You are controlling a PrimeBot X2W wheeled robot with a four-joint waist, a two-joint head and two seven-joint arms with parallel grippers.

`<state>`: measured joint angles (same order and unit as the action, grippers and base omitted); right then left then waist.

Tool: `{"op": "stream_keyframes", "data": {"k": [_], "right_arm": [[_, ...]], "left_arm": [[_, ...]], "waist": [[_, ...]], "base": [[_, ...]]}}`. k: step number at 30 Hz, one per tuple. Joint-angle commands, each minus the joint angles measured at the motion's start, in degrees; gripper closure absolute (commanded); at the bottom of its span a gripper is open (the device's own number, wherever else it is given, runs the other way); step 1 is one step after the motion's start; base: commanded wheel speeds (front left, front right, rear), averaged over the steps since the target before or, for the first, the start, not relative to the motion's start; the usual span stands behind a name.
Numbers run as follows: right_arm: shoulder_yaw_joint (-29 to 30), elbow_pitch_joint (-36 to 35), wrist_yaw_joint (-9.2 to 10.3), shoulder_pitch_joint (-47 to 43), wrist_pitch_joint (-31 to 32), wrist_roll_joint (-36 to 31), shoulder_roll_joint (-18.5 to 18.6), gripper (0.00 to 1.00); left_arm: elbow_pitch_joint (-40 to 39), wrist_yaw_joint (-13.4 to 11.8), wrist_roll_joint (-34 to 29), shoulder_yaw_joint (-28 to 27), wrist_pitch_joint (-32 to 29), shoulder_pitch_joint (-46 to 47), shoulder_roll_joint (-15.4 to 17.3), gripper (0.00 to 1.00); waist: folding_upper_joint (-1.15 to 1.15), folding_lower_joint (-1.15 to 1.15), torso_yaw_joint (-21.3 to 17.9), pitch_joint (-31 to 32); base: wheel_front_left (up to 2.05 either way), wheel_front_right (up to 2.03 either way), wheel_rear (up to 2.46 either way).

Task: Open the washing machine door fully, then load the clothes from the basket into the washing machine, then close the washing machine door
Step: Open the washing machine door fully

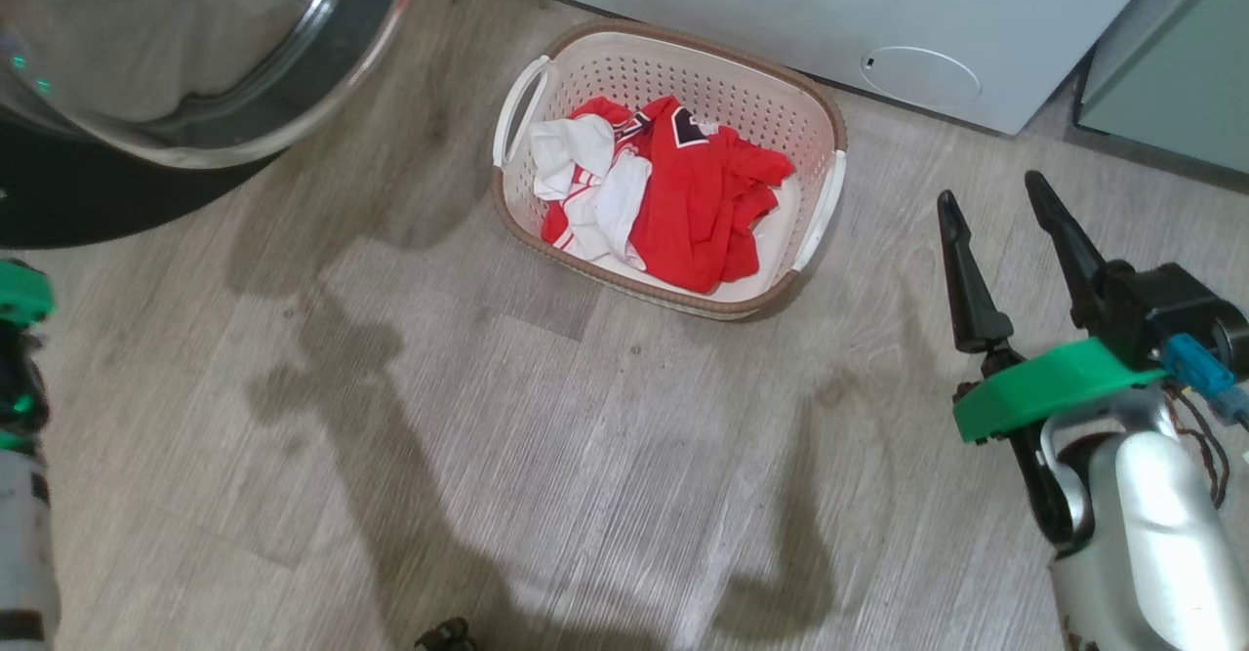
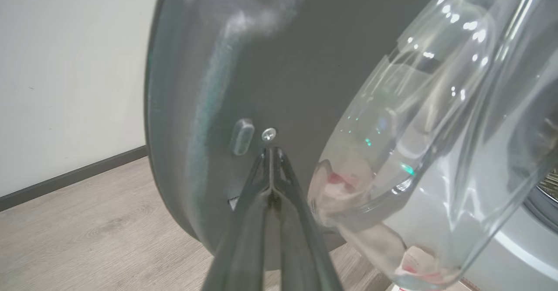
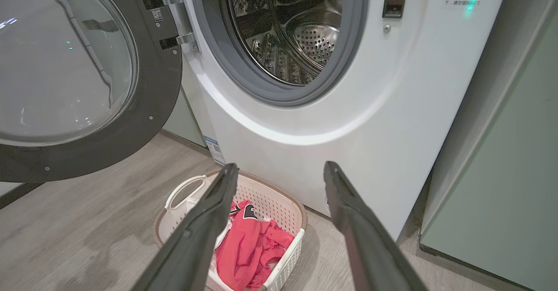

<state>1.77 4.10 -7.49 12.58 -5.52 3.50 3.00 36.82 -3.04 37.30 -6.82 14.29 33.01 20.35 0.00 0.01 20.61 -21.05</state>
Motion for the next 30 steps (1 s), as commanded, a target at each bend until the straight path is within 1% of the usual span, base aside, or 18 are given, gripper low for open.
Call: {"op": "stream_keyframes", "data": {"k": [1, 6, 10, 14, 18, 19, 20, 21, 22, 23, 26, 30], "right_arm": [[-1.7, -2.0, 0.00, 1.8, 0.1, -0.4, -0.1, 0.00], [-1.9, -1.6, 0.00, 2.3, -0.1, -0.3, -0.1, 0.00], [-2.0, -0.8, 0.00, 2.4, -0.7, 0.0, -0.1, 0.00], [-2.4, 0.2, 0.00, 2.2, -1.6, 1.0, -0.1, 0.00], [-2.4, 1.4, 0.00, 1.6, -2.6, 1.9, -0.1, 0.00], [-2.4, 1.7, 0.00, 1.4, -2.8, 2.1, -0.1, 0.00], [-2.4, 1.9, 0.00, 1.2, -3.0, 2.3, -0.1, 0.00], [-2.4, 1.9, 0.00, 1.2, -3.0, 2.3, -0.1, 0.00], [-2.3, 2.2, 0.00, 1.0, -3.3, 2.5, -0.1, 0.00], [-2.3, 2.5, 0.00, 0.8, -3.4, 2.6, -0.1, 0.00], [-2.0, 3.2, 0.00, 0.2, -3.9, 3.1, -0.1, 0.00], [-1.9, 3.8, 0.00, -0.4, -4.5, 3.8, -0.1, 0.00]], "left_arm": [[-0.5, 0.7, -0.3, -3.4, 0.7, 2.3, 4.1, 1.00], [1.4, 2.3, -2.3, -6.4, 0.7, 3.5, 3.9, 1.00], [0.2, 2.9, -4.6, -8.7, 0.7, 2.1, 2.6, 1.00], [-4.7, 3.0, -7.7, -11.0, 0.7, -2.3, 0.3, 1.00], [-12.9, 2.6, -10.8, -12.7, 0.7, -8.7, -3.4, 1.00], [-14.7, 2.6, -11.4, -12.7, 0.7, -10.6, -4.4, 0.90], [-16.8, 2.7, -11.9, -12.7, 0.7, -12.3, -5.4, 0.64], [-16.8, 2.7, -11.9, -12.7, 0.7, -12.3, -5.4, 0.64], [-18.6, 2.7, -12.5, -12.3, 0.7, -14.2, -6.4, 0.37], [-20.5, 2.6, -13.1, -11.8, 0.7, -16.0, -7.2, 0.00], [-26.6, 2.8, -14.5, -9.6, 0.7, -20.7, -9.9, 0.00], [-33.5, 3.0, -15.2, -7.3, 0.1, -25.6, -12.3, 0.00]], "waist": [[0.00, -0.01, -0.2, -0.2], [0.00, -0.01, -0.6, -0.5], [0.00, -0.01, -1.0, 0.0], [0.00, -0.01, -1.4, 1.3], [0.00, -0.01, -1.5, 3.0], [0.00, -0.01, -1.6, 3.6], [0.00, -0.01, -1.7, 4.0], [0.00, -0.01, -1.7, 4.0], [0.00, -0.01, -1.7, 4.6], [0.00, -0.01, -1.8, 5.1], [0.00, -0.01, -2.2, 6.4], [0.00, -0.01, -3.2, 7.7]], "base": [[0.00, 0.00, 0.00], [0.00, 0.00, 0.00], [0.00, 0.00, 0.00], [0.00, 0.00, 0.00], [0.00, 0.00, 0.00], [0.00, 0.00, 0.00], [0.00, 0.00, 0.00], [0.00, 0.00, 0.00], [0.00, 0.00, 0.00], [0.00, 0.00, 0.00], [0.00, 0.00, 0.00], [0.00, 0.00, 0.00]]}}
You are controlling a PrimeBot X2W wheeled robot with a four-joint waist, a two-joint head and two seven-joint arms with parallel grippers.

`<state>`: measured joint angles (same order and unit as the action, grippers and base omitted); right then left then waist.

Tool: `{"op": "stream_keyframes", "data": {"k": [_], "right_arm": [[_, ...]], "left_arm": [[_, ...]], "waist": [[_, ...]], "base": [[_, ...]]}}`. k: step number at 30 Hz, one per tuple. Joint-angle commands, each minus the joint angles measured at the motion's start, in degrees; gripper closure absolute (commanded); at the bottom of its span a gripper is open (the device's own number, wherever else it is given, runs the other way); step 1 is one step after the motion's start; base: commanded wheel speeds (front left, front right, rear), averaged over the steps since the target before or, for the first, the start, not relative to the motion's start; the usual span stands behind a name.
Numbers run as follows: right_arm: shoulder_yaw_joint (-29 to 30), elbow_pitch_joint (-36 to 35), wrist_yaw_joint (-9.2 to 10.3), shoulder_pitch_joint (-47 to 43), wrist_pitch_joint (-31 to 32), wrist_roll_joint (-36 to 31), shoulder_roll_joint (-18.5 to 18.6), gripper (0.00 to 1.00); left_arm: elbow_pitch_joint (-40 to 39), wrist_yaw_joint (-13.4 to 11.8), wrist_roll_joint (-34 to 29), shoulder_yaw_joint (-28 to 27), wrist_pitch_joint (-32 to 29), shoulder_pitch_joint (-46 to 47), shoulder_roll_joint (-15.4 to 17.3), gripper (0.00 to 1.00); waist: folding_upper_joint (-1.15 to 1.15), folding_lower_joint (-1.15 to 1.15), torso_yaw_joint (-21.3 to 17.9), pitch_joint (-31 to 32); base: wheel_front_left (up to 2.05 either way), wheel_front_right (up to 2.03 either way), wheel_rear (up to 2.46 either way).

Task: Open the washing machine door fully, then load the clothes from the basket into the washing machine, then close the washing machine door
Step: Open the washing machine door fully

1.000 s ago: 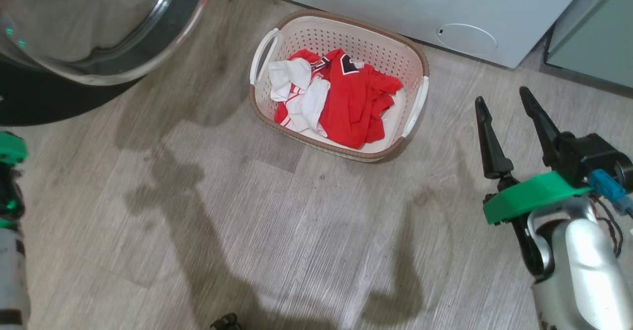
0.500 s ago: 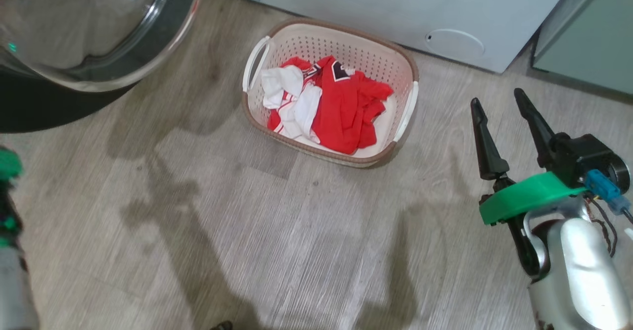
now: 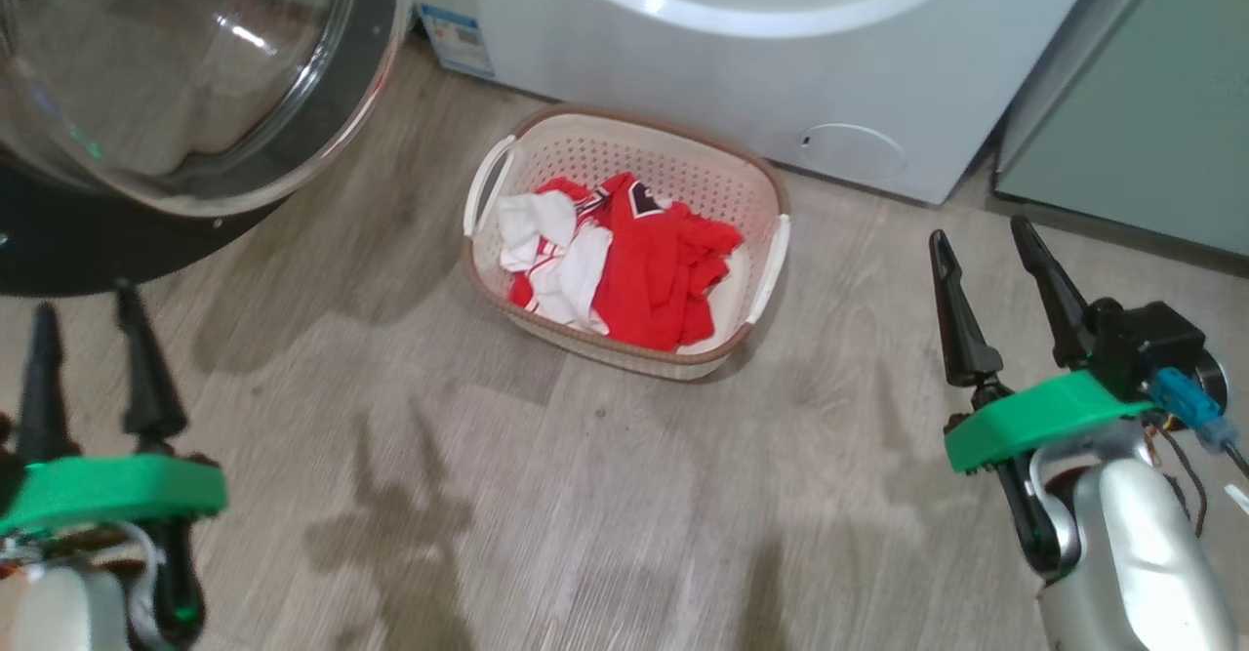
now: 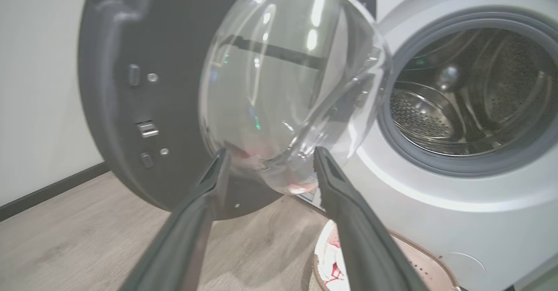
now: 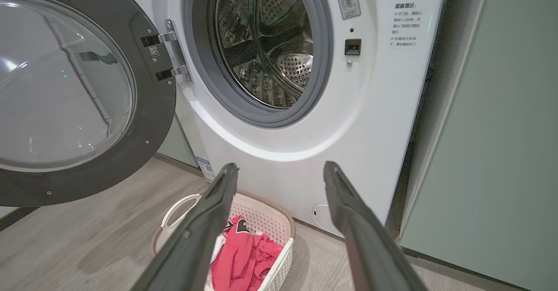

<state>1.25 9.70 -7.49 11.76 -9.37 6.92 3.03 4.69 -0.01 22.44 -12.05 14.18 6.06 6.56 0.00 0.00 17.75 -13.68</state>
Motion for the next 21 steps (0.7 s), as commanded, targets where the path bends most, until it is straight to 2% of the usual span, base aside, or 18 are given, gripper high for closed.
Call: {"op": "stream_keyframes", "data": {"k": [1, 9, 13, 21], "right_arm": [[-1.3, -1.6, 0.00, 0.2, -0.8, 0.5, -0.1, 0.00], [-0.8, -0.2, 0.00, -1.3, -1.8, 1.8, -0.1, 0.00], [-1.0, 0.3, 0.00, -2.2, -2.2, 2.2, -0.1, 0.00], [-0.7, 0.3, 0.00, -3.7, -2.5, 2.6, -0.1, 0.00]], "left_arm": [[-2.8, -0.1, -0.7, -1.3, -0.1, 0.5, 1.1, 0.00], [-10.3, 0.2, -6.0, 6.9, -3.6, -3.6, -0.1, 0.00], [-11.1, 1.7, -7.7, 10.5, -5.4, -3.3, 0.6, 0.00], [-11.1, 2.8, -9.6, 13.8, -6.3, -2.9, 1.6, 0.00]], "waist": [[0.00, 0.00, -0.7, 0.7], [0.00, 0.00, -4.8, 2.9], [0.00, 0.00, -8.3, 4.1], [0.00, 0.00, -14.0, 5.6]], "base": [[0.00, 0.00, 0.00], [0.00, 0.00, 0.00], [0.00, 0.00, 0.00], [0.00, 0.00, 0.00]]}}
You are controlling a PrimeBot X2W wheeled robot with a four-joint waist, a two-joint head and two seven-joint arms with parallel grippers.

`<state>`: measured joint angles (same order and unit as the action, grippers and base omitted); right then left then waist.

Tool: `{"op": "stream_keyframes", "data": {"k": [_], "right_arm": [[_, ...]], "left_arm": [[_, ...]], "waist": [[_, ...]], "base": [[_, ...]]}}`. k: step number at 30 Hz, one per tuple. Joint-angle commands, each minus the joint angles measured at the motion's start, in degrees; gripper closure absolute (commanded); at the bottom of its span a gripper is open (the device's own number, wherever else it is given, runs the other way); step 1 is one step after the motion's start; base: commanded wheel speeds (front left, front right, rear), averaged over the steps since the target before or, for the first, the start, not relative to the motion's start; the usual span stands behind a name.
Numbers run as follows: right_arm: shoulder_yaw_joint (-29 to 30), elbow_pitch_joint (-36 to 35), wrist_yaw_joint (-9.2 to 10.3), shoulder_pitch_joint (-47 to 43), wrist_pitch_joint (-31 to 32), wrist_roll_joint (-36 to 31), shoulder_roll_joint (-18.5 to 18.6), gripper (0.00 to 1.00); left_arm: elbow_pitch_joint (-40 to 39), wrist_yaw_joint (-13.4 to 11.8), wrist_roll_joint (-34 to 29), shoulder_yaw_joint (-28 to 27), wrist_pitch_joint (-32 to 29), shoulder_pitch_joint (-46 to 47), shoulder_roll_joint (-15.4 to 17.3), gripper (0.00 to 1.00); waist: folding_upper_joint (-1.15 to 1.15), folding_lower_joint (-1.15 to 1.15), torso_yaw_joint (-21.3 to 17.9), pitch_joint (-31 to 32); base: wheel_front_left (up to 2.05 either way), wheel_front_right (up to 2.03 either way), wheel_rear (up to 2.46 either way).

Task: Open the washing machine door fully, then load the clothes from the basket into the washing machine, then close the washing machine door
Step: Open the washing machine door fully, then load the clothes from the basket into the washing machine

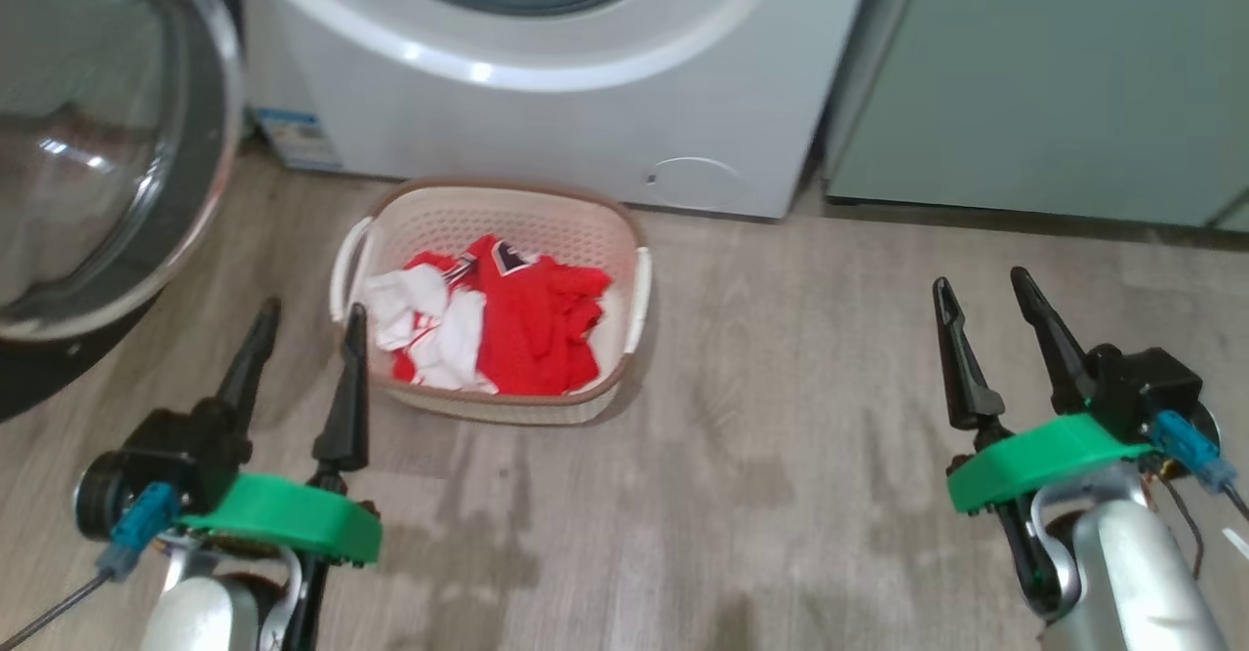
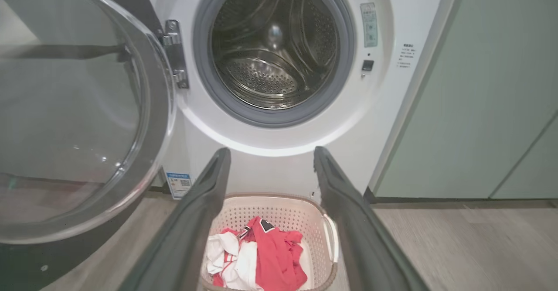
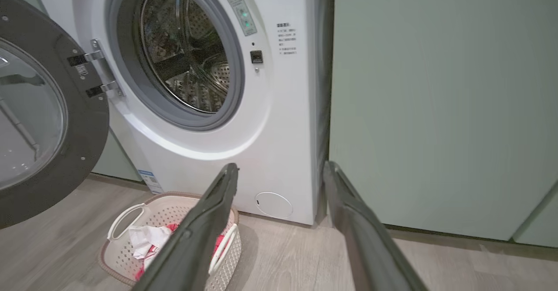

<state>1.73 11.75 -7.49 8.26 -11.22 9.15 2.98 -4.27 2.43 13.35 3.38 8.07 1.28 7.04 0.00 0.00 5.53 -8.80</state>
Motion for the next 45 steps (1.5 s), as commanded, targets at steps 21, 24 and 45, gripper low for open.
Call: {"op": "stream_keyframes", "data": {"k": [21, 24, 45], "right_arm": [[-0.9, -3.8, 0.00, -2.8, -0.2, 1.4, -0.1, 0.00], [-1.0, -3.8, 0.00, -2.9, -0.3, 1.5, -0.1, 0.00], [-1.2, -3.4, 0.00, -2.5, -0.6, 1.5, -0.1, 0.00]], "left_arm": [[-0.8, -1.3, -0.7, -1.1, -2.2, 0.9, 2.1, 0.00], [-0.6, -1.6, -0.6, -1.1, -2.4, 0.8, 2.1, 0.00], [-1.0, -2.4, 0.4, -0.8, -2.4, 1.1, 2.7, 0.00]], "waist": [[0.00, 0.00, -8.0, 3.1], [0.00, 0.00, -7.9, 3.0], [0.00, 0.00, -7.4, 2.0]], "base": [[0.00, 0.00, 0.00], [0.00, 0.00, 0.00], [0.00, 0.00, 0.00]]}}
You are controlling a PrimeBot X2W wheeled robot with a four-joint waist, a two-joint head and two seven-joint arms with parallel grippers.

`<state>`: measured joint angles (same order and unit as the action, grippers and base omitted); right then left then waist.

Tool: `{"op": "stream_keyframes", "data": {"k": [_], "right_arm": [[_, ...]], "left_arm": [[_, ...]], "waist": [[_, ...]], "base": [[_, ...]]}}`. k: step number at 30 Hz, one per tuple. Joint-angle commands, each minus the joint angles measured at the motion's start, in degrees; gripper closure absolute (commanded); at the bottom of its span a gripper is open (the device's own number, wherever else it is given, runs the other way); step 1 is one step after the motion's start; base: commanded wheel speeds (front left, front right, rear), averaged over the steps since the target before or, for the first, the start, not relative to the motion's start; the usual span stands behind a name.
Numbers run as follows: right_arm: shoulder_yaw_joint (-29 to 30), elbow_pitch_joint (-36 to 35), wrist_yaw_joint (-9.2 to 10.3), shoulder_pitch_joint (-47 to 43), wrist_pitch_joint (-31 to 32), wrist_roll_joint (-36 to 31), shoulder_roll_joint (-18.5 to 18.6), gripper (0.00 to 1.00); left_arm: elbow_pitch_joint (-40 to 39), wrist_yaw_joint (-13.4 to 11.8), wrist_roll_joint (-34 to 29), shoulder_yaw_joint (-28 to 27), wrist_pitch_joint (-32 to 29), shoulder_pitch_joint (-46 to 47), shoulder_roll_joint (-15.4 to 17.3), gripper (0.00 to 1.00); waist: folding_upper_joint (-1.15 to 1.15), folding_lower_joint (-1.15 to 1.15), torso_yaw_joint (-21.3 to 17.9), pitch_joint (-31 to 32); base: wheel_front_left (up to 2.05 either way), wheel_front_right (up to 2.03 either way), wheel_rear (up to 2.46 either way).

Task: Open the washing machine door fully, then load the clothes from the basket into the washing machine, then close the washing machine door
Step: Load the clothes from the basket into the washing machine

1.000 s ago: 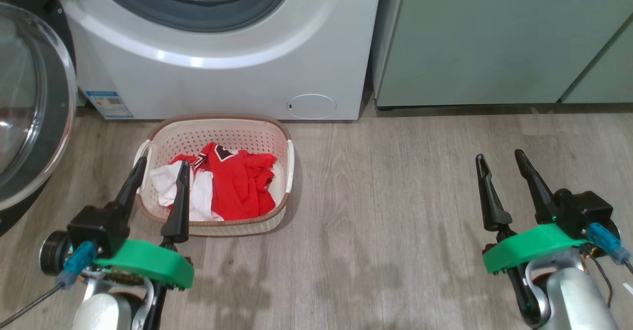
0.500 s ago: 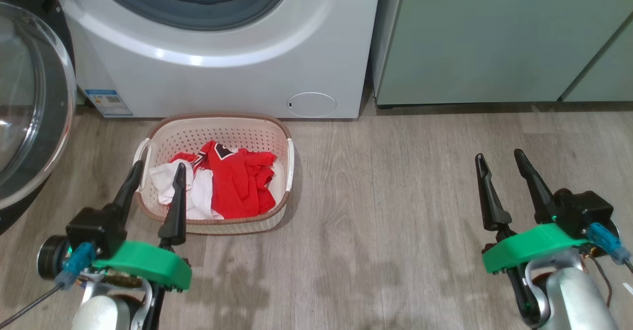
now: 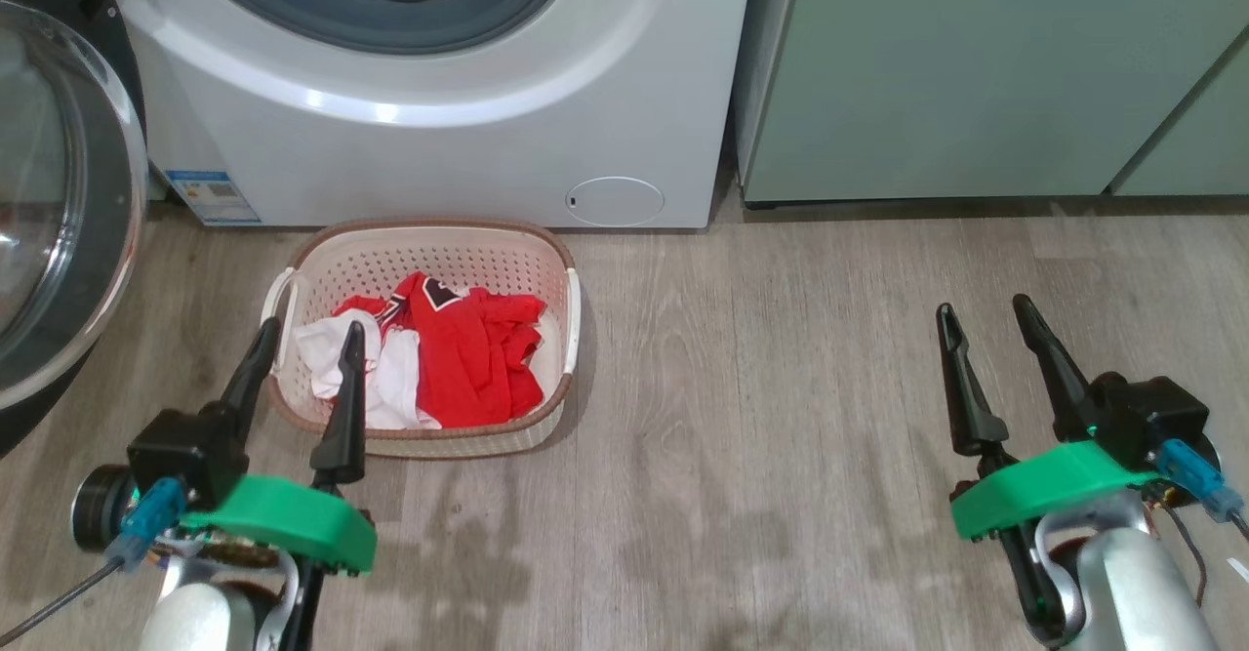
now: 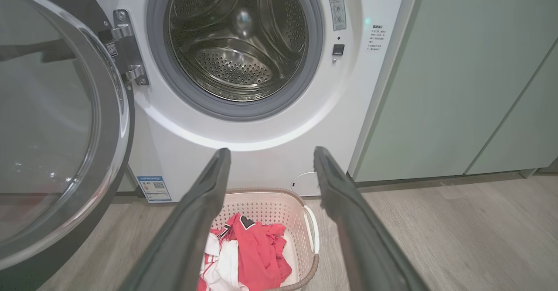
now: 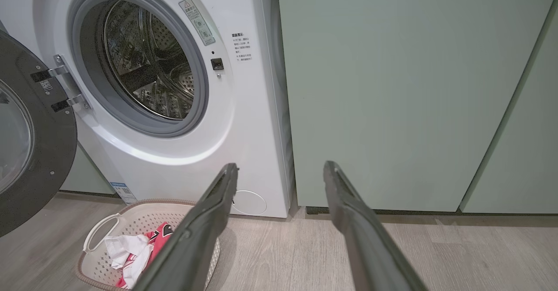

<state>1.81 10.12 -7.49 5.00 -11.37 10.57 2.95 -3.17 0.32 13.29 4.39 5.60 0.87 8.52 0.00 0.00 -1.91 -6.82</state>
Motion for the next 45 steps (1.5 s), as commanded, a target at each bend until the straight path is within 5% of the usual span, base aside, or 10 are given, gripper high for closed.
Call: {"op": "stream_keyframes", "data": {"k": [1, 25, 45], "right_arm": [[-1.2, -1.8, 0.00, 0.8, -0.4, 0.1, -0.1, 0.00], [-1.3, -1.5, 0.00, 0.9, -0.6, 0.2, -0.1, 0.00], [-1.3, -1.2, 0.00, 1.0, -0.5, 0.2, -0.1, 0.00]], "left_arm": [[-2.1, -0.3, 0.4, -1.7, 0.0, 1.5, 1.2, 0.00], [-3.0, -1.0, 0.7, -0.7, 0.0, 1.6, 2.0, 0.00], [-3.1, -1.9, 1.2, -0.2, -0.1, 1.6, 2.6, 0.00]], "waist": [[0.00, 0.00, 0.0, -0.1], [0.00, 0.00, -0.3, -0.3], [0.00, 0.00, -0.1, -0.2]], "base": [[0.50, -0.50, 0.00], [1.49, -1.49, 0.00], [0.09, -0.09, 0.00]]}}
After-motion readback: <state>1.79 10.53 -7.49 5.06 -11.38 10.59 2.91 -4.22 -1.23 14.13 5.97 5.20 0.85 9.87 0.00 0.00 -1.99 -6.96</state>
